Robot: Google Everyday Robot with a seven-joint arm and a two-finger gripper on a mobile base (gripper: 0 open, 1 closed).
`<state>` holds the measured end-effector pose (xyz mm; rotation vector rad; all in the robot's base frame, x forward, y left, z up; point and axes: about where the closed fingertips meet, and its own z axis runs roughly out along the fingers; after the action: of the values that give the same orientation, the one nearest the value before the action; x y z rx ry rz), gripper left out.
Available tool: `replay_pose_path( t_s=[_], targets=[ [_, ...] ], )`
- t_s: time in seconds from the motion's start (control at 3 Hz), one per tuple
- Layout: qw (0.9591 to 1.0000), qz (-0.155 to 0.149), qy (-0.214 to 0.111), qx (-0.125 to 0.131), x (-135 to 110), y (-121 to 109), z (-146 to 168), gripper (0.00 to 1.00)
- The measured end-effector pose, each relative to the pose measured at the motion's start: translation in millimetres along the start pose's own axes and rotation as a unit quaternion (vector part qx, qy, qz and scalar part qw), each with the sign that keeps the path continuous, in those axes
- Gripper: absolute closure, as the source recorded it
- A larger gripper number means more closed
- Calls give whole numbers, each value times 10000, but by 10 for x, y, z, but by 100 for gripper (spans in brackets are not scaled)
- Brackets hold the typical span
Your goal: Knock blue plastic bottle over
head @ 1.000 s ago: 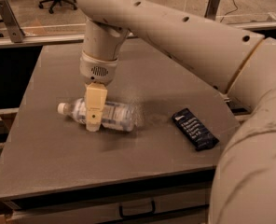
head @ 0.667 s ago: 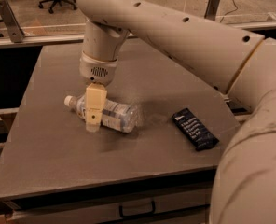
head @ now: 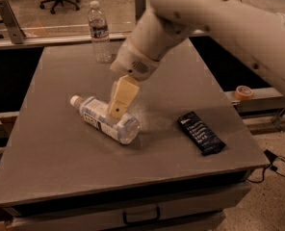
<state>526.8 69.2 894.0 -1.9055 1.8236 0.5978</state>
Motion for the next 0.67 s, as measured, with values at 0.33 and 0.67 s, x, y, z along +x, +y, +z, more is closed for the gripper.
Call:
replay_pose_path(
  t_s=[0.33, 0.67],
  targets=[
    [9911, 80, -944, 937, 94, -42, -600, 0],
    [9599, 324, -1757, 2161, 364, -269, -1370, 0]
  ],
)
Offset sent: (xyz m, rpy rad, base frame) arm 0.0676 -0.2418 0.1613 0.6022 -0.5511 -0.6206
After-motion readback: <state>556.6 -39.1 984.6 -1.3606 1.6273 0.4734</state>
